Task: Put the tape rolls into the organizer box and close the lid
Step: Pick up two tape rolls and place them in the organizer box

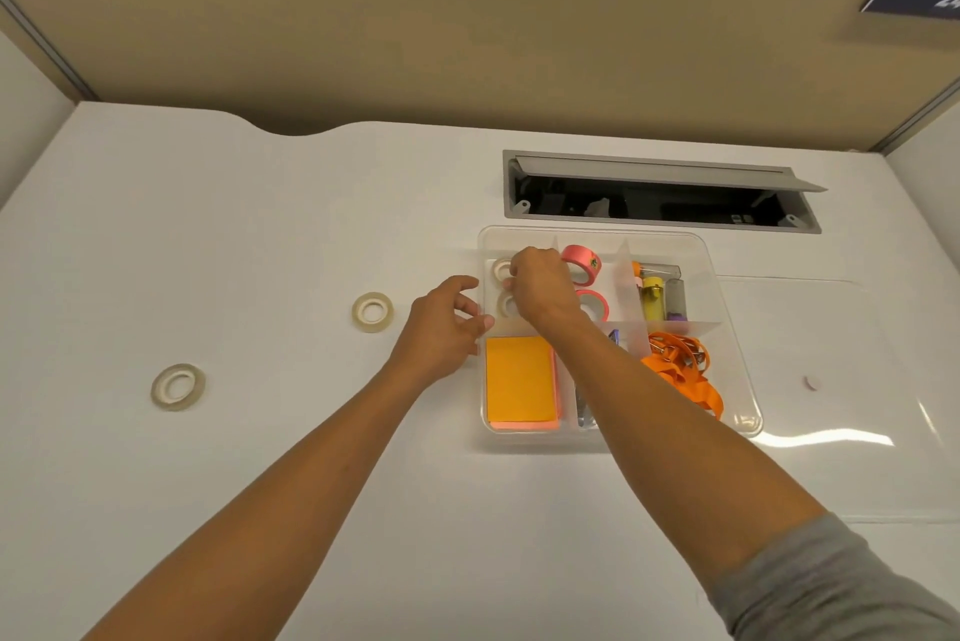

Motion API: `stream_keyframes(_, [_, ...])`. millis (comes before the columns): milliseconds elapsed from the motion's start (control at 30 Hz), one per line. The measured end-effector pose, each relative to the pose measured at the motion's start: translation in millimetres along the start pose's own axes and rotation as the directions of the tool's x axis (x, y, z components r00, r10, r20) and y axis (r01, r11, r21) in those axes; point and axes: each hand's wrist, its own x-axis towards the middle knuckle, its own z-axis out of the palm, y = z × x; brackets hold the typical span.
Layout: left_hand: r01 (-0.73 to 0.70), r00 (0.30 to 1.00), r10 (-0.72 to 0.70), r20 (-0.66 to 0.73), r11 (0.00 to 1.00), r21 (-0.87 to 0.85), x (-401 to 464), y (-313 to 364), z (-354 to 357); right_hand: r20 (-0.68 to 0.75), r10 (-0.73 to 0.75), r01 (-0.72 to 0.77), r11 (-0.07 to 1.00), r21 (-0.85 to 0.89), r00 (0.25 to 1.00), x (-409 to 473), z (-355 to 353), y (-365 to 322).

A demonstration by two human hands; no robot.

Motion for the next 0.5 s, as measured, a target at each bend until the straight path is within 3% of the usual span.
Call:
stream_keyframes(367, [-0.011,1.0,0.012,-0.003,0.999,0.043,-3.0,2.0,1.0,0.017,-0.027,0.028,0.997,-0.076,0.999,-8.5,-7.9,-3.6])
stream_keyframes(500, [-0.048,0.998,0.051,-0.044,0.996,0.07,-10.4,-1.2,-7.2,-0.111,-0.054,0.051,0.998,-0.027,0.992,-19.5,-15.2,-13.8])
